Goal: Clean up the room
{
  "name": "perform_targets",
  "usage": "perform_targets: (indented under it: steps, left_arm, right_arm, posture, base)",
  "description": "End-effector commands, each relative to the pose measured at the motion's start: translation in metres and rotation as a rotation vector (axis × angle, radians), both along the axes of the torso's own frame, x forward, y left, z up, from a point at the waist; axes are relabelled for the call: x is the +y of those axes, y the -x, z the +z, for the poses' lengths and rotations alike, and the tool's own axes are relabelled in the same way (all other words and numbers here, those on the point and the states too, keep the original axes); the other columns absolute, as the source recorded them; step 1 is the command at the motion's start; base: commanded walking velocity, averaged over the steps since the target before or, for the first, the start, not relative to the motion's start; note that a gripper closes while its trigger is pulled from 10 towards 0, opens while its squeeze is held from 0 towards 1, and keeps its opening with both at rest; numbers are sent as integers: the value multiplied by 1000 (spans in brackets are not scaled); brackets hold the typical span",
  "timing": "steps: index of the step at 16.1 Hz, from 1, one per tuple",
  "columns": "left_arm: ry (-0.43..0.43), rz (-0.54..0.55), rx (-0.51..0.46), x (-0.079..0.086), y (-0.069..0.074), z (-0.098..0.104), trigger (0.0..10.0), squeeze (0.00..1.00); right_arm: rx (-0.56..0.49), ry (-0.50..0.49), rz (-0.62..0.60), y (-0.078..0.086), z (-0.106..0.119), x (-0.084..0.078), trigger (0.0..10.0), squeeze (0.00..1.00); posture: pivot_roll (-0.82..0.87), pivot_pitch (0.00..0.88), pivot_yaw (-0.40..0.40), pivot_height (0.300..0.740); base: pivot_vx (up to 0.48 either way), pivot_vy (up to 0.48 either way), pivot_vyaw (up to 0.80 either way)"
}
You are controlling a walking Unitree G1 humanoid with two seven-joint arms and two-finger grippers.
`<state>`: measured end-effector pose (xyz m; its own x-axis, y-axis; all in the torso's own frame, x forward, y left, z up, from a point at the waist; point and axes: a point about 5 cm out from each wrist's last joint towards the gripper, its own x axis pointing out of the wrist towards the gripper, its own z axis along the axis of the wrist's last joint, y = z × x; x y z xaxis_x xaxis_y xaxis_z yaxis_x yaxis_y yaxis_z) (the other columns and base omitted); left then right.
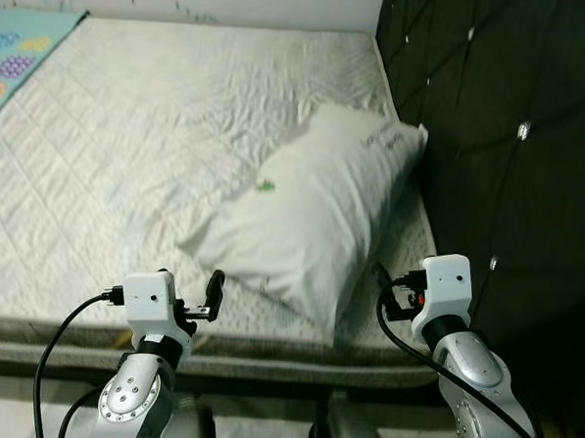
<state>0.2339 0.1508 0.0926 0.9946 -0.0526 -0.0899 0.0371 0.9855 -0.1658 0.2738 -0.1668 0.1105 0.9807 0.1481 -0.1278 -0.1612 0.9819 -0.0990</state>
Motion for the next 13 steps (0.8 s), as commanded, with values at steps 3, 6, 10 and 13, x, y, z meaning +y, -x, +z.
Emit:
perform_targets:
  steps: [3,6,10,13]
  left_arm:
    - [-6,25,5,3,1,-1,10000,0]
    - [-2,26,4,3,2,-1,10000,0]
    - [0,26,5,4,1,-1,10000,0]
    - [2,25,4,3,0,-1,10000,0]
  right_arm:
    - [-24,5,18,-2,3,3,10000,0]
    - [-33,8,24,-4,5,3,10000,0]
    - [-38,12,31,-5,5,3,10000,0]
    - [-40,4,37,-6,5,4,10000,0]
  posture:
    - [-59,182,14,562]
    - [-57,183,12,562]
    - [-57,184,12,562]
    - [-58,183,13,549]
  base:
    - [0,0,0]
    - [0,0,0]
    - [0,0,0]
    - [0,0,0]
